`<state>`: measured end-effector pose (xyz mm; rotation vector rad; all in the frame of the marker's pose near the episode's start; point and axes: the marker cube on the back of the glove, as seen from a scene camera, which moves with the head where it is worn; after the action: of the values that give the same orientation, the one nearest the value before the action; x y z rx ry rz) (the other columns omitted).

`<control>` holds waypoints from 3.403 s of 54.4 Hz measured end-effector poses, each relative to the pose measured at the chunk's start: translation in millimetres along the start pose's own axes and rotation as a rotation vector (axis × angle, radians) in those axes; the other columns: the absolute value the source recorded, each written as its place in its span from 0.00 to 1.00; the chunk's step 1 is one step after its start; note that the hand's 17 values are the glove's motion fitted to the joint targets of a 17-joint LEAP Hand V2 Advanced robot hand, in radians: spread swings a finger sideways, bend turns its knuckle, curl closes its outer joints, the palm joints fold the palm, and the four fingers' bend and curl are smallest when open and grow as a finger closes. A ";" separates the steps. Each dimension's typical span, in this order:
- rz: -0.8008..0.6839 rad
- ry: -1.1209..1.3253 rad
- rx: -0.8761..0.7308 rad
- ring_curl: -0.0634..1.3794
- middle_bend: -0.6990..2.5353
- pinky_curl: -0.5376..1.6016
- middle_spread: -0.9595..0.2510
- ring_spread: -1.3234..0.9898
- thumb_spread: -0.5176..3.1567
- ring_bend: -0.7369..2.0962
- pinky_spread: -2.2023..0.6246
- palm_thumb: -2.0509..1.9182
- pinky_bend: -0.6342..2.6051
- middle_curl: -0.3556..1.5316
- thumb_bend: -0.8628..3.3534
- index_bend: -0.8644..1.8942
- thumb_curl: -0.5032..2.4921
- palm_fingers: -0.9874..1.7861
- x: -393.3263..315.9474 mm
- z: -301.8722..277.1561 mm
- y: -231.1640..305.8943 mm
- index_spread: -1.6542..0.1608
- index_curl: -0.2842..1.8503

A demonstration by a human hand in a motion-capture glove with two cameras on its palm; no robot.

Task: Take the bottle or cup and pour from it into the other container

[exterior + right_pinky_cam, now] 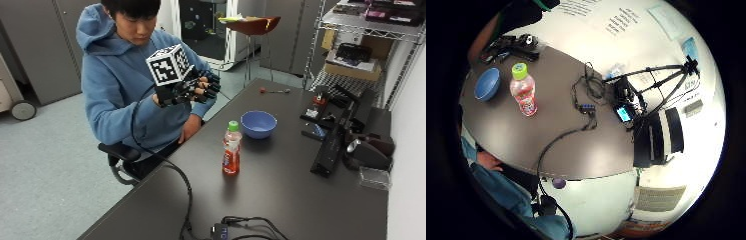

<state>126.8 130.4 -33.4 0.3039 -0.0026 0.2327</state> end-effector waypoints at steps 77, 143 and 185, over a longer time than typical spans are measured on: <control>0.138 -1.065 0.102 0.25 0.28 0.42 0.86 0.62 0.39 0.43 0.87 0.66 0.36 0.37 0.20 0.35 0.29 0.40 106.9 182.7 -18.4 0.73 0.21; 0.162 -1.288 0.256 0.33 0.35 0.42 0.74 0.49 0.21 0.48 0.73 0.79 0.34 0.44 0.20 0.36 0.37 0.77 -6.2 238.1 -83.3 0.83 0.26; -0.112 -0.343 -0.348 0.38 0.35 0.44 0.72 0.49 0.16 0.48 0.70 0.78 0.34 0.47 0.20 0.36 0.40 0.79 -78.3 155.5 -147.5 0.83 0.30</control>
<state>89.1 -70.3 68.4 -0.0059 -0.3604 0.0642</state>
